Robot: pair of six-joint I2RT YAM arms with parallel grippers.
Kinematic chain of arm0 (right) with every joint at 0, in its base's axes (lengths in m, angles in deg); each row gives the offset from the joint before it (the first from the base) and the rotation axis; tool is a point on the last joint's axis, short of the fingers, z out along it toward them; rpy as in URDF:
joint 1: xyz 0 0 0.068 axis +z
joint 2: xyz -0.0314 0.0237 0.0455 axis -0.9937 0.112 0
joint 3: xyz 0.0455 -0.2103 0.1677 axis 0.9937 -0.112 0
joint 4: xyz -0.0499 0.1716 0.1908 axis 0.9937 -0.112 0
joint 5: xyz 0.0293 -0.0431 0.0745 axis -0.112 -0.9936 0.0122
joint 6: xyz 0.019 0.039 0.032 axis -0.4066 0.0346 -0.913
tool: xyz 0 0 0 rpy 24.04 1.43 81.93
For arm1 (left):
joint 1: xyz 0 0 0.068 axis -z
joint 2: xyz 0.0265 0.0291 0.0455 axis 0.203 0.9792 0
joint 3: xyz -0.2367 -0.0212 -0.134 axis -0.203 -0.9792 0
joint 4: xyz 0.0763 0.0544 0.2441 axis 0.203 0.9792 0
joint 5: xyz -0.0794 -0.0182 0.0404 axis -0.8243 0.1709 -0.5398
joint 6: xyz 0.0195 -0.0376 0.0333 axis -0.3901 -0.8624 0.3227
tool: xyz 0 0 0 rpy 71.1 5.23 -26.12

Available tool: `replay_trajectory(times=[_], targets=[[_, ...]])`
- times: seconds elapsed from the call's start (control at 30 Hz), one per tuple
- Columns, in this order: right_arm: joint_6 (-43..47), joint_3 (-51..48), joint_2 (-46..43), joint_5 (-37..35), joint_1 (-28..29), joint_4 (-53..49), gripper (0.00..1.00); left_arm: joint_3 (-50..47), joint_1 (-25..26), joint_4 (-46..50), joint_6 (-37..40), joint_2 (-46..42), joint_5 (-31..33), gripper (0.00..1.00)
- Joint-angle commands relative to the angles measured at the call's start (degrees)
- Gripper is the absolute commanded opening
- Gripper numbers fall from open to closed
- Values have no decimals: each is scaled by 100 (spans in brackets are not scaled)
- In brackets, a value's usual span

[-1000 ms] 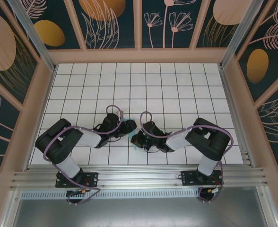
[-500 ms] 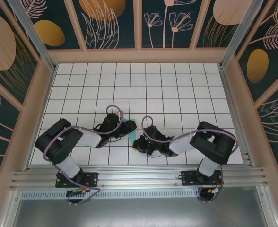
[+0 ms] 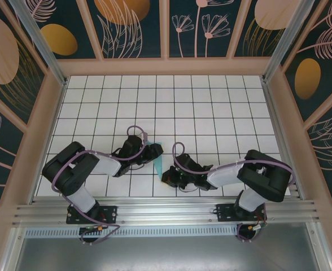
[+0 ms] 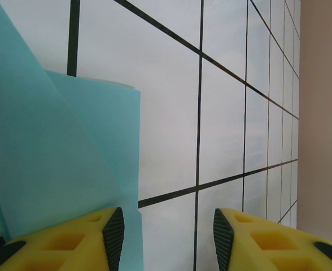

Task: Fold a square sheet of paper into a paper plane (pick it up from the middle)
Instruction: Perform the fifth fold on the wing at the bottom-center of the table.

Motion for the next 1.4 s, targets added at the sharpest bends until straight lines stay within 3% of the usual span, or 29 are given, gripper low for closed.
replay_trajectory(times=[0.0,0.23,0.53,0.67,0.87,1.2,1.37], targets=[[386,450,-193,-210,-68,-239,9,-161,15,1013,62,224,93,49],[171,528,347,-476,-354,610,8,-142,16,995,96,211,43,50],[-42,383,1035,14,-536,1081,8,-99,12,996,125,192,12,50],[-34,167,618,-258,-509,582,9,-119,9,1027,135,148,34,51],[610,740,103,-323,-445,-363,10,-48,15,1046,150,248,48,51],[380,825,852,-68,-443,732,11,-73,8,1046,149,199,39,51],[231,616,1159,85,-501,560,10,-133,16,1014,134,155,57,51]])
